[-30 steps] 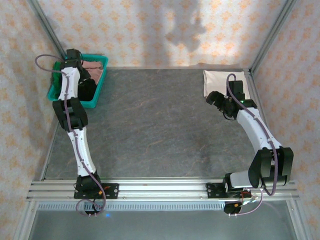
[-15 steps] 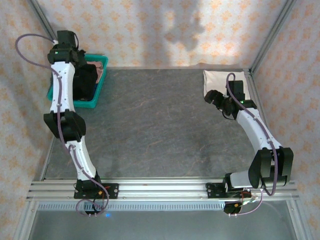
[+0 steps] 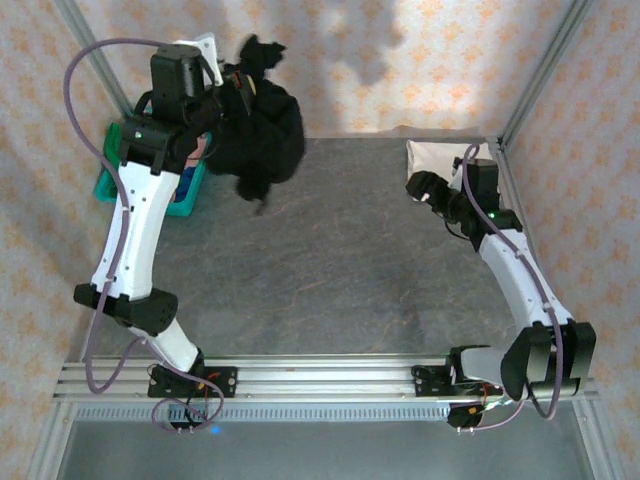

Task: Fold and stack the t-shirts

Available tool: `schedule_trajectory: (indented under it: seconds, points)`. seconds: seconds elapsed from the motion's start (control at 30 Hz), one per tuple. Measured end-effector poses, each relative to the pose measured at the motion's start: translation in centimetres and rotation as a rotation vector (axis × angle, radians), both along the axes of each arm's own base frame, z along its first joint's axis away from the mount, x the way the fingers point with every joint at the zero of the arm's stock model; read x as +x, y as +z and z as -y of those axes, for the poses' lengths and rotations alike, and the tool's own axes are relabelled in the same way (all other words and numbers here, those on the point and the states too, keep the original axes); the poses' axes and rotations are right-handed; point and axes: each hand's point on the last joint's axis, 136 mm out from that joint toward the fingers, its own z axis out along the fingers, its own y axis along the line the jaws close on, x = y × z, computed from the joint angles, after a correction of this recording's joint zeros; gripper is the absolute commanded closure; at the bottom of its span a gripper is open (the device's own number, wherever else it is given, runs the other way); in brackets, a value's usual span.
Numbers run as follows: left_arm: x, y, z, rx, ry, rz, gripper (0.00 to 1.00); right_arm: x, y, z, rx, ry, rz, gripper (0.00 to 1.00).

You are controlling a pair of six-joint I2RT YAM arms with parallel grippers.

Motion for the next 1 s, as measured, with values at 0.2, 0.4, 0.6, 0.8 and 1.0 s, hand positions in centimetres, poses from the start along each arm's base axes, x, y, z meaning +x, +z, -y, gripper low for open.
schedule_trajectory:
  seconds: [0.2,0.4,0.6,0.8,1.0]
  points:
    - [3.1,-13.2,-3.8,-0.041,0.151,-0.249,0.35,-0.4,0.1,-0.2,0.012,0.005,0.015,0.16]
    - [1.5,-32.1,-10.4,0.016,0.383,-0.66,0.27,-1.4,-5.3,-0.6,-0.004,0.009,-0.121,0.16]
    - [0.0,-35.5,-3.3,0.112,0.241,-0.718,0.27,-2.7,-12.2,-4.6,-0.081,0.102,-0.308,0.18]
    - [-0.8,-39.3,6.1,0.17,0.011,-0.758,0.33,-3.4,-15.8,-11.4,-0.185,0.267,-0.386,0.21]
    - [-0.4,-44.9,8.2,0.214,-0.058,-0.855,0.81,-1.4,-17.8,-15.2,-0.267,0.331,-0.389,0.35]
